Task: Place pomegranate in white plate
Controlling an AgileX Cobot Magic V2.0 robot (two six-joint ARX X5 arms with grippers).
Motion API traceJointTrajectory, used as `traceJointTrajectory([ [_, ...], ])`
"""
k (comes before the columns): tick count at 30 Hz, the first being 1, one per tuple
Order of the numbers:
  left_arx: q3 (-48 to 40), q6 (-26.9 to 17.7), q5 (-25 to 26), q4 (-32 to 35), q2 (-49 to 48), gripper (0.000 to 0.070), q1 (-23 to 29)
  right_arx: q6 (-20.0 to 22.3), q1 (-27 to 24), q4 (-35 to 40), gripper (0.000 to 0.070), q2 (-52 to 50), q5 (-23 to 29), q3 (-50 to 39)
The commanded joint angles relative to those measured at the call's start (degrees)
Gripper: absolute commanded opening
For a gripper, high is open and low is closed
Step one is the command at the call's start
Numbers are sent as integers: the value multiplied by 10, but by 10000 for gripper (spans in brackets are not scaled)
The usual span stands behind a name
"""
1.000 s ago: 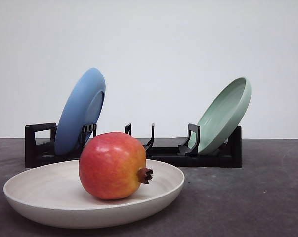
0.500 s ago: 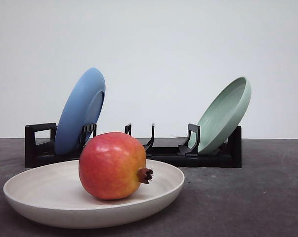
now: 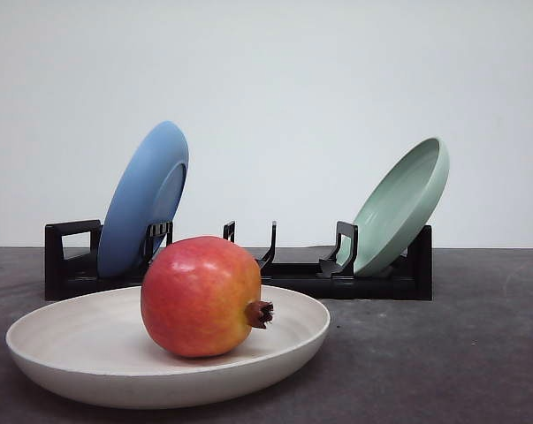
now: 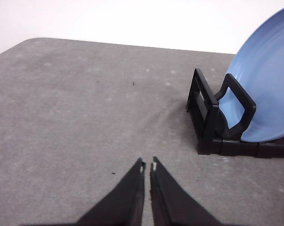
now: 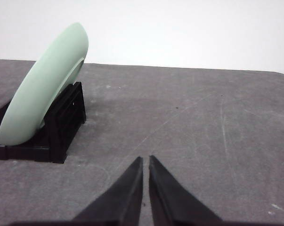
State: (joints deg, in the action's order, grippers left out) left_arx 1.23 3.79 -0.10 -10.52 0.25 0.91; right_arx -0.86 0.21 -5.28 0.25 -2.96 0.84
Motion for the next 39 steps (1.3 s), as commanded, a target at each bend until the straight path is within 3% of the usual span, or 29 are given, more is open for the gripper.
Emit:
traceJointTrajectory([
  [1,-5,-7,0,-2,0,0,2,-6,-1,6,20,0,0,-2],
  [39,-5,-7,0,-2,0,0,2,-6,-1,6,21,0,0,-2],
])
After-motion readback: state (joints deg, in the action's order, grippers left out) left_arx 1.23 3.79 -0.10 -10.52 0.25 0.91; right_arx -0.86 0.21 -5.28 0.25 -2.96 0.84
